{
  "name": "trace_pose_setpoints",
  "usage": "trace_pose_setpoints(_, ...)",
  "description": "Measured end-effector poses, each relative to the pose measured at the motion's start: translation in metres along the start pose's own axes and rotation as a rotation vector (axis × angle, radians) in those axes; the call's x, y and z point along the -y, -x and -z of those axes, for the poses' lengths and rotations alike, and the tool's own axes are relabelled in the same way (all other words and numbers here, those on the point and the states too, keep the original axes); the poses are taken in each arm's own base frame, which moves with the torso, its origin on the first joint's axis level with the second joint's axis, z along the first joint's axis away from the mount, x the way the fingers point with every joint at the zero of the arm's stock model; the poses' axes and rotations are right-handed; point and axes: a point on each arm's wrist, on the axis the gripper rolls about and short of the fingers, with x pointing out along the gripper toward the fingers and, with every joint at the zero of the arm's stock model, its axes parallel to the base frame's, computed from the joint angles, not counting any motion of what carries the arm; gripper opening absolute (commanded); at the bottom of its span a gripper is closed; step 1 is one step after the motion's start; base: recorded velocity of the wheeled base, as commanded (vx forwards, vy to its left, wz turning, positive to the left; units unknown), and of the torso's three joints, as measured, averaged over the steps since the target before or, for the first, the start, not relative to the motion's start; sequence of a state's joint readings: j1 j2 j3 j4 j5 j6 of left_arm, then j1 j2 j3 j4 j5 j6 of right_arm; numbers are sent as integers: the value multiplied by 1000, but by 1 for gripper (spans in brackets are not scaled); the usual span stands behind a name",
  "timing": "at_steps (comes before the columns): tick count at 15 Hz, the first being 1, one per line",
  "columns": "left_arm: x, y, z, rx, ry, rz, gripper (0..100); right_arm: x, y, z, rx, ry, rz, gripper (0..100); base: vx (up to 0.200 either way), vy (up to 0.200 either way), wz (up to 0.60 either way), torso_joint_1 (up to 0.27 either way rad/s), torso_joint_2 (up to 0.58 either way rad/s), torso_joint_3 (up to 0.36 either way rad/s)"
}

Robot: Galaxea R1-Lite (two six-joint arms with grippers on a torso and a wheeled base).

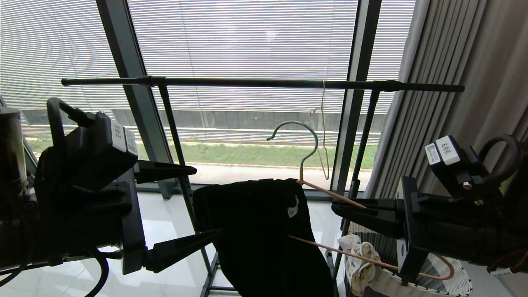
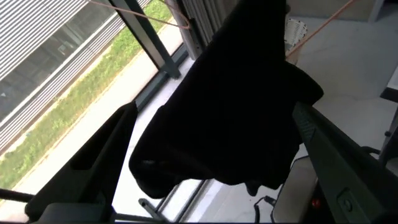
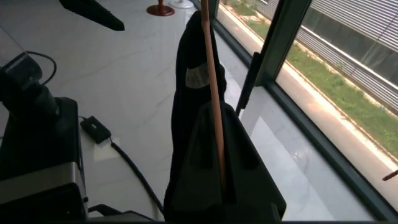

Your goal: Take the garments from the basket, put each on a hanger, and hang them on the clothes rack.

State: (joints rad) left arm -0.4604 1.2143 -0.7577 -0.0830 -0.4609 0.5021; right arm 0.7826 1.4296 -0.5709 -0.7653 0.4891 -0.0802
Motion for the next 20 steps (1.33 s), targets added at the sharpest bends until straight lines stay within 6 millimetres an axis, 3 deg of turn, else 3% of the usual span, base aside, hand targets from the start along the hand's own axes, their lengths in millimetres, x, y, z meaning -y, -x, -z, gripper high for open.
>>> trace_pose_setpoints(10,16,-35,13,-63,-83,166,100,-45,2,-1,16,31,-200,0,0,0,0,0,0,0)
trace_pose_setpoints(11,17,-36,13,-66,-82,169,0,-49,2,-1,18,33,-217,0,0,0,0,0,0,0)
trace_pose_setpoints(19,19,-39,14,-71,-85,185,0,-55,2,-5,34,41,-228,0,0,0,0,0,0,0)
trace_pose_setpoints(20,19,-39,14,-72,-84,183,0,-55,2,-5,33,42,-223,100,0,0,0,0,0,0)
